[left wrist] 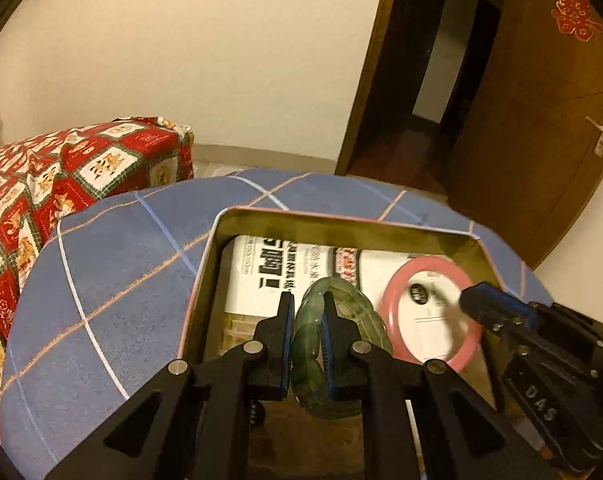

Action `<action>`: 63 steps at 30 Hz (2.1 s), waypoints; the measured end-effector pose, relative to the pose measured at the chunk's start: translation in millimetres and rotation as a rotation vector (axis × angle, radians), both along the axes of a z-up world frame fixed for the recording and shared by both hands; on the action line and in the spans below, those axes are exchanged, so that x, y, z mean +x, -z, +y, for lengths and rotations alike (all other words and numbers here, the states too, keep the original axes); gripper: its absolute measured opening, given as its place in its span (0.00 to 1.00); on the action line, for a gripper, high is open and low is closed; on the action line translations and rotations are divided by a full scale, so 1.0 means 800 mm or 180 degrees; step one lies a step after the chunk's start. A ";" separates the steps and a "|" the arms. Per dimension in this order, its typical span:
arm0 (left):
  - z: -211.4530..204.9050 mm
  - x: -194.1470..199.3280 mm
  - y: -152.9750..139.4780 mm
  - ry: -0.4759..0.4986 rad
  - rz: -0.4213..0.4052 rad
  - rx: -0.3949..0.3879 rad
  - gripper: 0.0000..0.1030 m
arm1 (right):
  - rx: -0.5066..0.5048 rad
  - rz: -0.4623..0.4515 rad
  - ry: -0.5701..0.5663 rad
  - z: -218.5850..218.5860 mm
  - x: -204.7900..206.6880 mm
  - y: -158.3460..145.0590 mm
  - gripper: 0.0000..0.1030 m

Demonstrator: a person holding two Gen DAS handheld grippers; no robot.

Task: Organize jewelry
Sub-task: 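Carry both bangles into the pink tin and open both tools to release, then withdraw both tools from the tin back to the jewelry pile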

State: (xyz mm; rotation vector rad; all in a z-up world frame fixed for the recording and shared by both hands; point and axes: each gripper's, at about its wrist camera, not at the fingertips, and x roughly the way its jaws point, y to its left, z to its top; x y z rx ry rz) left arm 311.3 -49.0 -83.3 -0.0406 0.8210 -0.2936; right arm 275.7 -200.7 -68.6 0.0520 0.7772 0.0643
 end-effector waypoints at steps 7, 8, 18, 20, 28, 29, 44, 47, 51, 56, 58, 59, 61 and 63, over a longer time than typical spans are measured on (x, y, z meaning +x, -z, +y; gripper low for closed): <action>-0.010 0.001 0.001 -0.0068 0.0120 0.0246 0.19 | 0.0053 -0.0021 -0.0040 -0.001 -0.001 -0.002 0.18; -0.010 -0.002 -0.003 -0.0096 0.0125 0.0266 0.25 | 0.0089 -0.0002 -0.0067 0.000 -0.002 -0.003 0.27; 0.029 -0.070 -0.071 -0.0415 -0.0280 0.0105 0.65 | 0.0020 -0.0403 -0.0112 0.020 -0.060 -0.071 0.70; 0.036 -0.088 -0.079 -0.0452 -0.0310 0.0058 0.65 | 0.0063 -0.0437 -0.0120 0.021 -0.074 -0.078 0.70; 0.051 -0.158 -0.096 -0.0519 -0.0443 0.0014 0.65 | 0.0046 -0.0436 -0.0190 0.039 -0.123 -0.081 0.70; 0.053 -0.167 -0.097 -0.0539 -0.0457 0.0020 0.65 | 0.0041 -0.0436 -0.0198 0.041 -0.127 -0.080 0.70; 0.088 -0.264 -0.084 -0.0717 -0.0482 -0.0015 0.65 | 0.0071 -0.0522 -0.0327 0.062 -0.196 -0.074 0.70; 0.094 -0.275 -0.078 -0.0718 -0.0457 -0.0024 0.65 | 0.0097 -0.0512 -0.0340 0.064 -0.203 -0.073 0.70; 0.102 -0.291 -0.076 -0.0727 -0.0512 0.0101 0.65 | 0.0111 -0.0533 -0.0364 0.065 -0.215 -0.072 0.70; 0.123 -0.312 -0.066 -0.0763 -0.0545 0.0244 0.65 | 0.0114 -0.0527 -0.0401 0.066 -0.224 -0.066 0.70; 0.133 -0.320 -0.059 -0.0792 -0.0543 0.0325 0.65 | 0.0127 -0.0507 -0.0421 0.066 -0.229 -0.062 0.69; 0.138 -0.323 -0.054 -0.0808 -0.0534 0.0383 0.65 | 0.0145 -0.0478 -0.0446 0.066 -0.230 -0.058 0.67; 0.148 -0.327 -0.044 -0.0834 -0.0486 0.0493 0.65 | 0.0179 -0.0425 -0.0490 0.068 -0.232 -0.051 0.58; 0.158 -0.328 -0.034 -0.0849 -0.0423 0.0536 0.65 | 0.0209 -0.0356 -0.0531 0.072 -0.232 -0.044 0.54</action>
